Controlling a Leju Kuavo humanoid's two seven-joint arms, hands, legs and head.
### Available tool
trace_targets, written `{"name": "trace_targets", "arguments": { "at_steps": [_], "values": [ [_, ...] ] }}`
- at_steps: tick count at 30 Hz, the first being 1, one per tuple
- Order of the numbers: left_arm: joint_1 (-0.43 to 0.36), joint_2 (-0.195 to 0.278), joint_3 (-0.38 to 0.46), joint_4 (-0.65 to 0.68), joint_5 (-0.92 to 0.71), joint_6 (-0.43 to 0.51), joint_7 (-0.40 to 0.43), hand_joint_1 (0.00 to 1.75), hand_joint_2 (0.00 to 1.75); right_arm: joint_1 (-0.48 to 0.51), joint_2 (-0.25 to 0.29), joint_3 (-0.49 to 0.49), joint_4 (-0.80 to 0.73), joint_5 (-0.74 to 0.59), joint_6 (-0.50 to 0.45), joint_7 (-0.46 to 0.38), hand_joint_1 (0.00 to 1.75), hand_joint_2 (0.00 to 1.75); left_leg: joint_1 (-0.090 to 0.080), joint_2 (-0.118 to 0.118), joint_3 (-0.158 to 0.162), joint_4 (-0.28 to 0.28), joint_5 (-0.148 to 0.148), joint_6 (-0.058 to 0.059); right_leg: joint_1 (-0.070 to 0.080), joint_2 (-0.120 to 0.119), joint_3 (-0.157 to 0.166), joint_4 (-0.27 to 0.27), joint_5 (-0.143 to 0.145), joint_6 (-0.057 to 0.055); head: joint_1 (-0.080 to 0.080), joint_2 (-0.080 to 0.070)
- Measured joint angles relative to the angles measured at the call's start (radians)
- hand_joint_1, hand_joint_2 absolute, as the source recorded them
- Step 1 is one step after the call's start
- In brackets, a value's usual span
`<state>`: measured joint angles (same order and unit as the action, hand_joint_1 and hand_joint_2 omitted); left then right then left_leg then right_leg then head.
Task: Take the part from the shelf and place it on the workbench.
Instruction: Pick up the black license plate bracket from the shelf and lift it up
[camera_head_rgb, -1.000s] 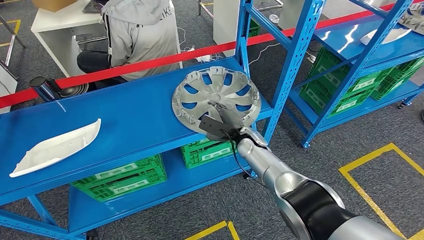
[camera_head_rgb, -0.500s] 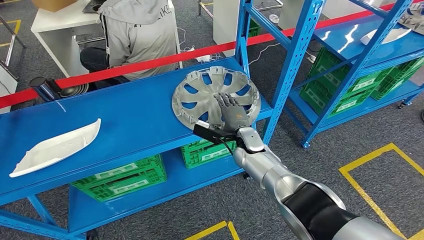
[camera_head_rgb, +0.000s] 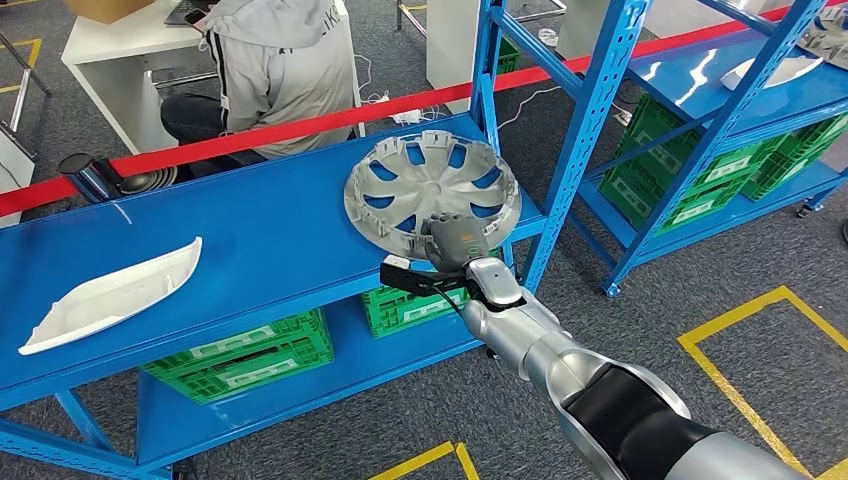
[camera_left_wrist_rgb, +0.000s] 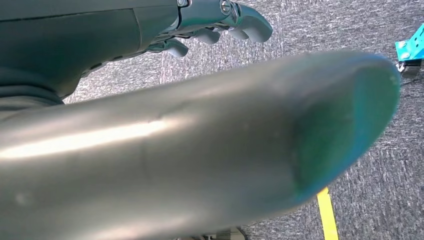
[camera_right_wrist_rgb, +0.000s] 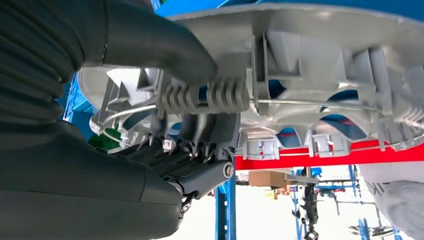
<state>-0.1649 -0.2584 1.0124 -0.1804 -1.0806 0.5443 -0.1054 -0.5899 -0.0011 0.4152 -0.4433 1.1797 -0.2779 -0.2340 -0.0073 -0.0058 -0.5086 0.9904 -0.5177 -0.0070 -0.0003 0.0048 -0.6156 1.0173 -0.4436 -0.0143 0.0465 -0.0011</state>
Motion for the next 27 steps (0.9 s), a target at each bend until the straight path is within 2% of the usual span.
{"name": "trace_targets", "arguments": {
  "at_steps": [17, 25, 27],
  "values": [
    [-0.001, -0.005, 0.0, 0.0, -0.004, 0.011, -0.021, 0.0, 0.0, -0.002, 0.0, 0.013, 0.0, 0.006, 0.019, -0.021, 1.66, 1.75, 0.0, -0.001, 0.0, 0.0, 0.0, 0.0, 0.0, -0.001, 0.0, 0.0, 0.0, 0.0, 0.0, 0.0],
    [0.0, -0.005, -0.032, 0.0, -0.07, 0.062, -0.057, 0.0, 0.0, -0.002, 0.0, 0.016, 0.0, 0.012, 0.02, -0.039, 1.66, 1.75, 0.0, -0.001, 0.0, 0.0, 0.0, 0.0, 0.0, -0.001, 0.0, 0.0, 0.0, 0.0, 0.0, 0.0],
    [0.0, -0.005, -0.038, 0.0, -0.072, 0.064, -0.057, 0.0, 0.87, -0.002, 0.0, 0.016, 0.0, 0.012, 0.02, -0.039, 1.67, 1.75, 0.0, -0.001, 0.0, 0.0, 0.0, 0.0, 0.0, -0.001, 0.0, 0.0, 0.0, 0.0, 0.0, 0.0]
  ]
}}
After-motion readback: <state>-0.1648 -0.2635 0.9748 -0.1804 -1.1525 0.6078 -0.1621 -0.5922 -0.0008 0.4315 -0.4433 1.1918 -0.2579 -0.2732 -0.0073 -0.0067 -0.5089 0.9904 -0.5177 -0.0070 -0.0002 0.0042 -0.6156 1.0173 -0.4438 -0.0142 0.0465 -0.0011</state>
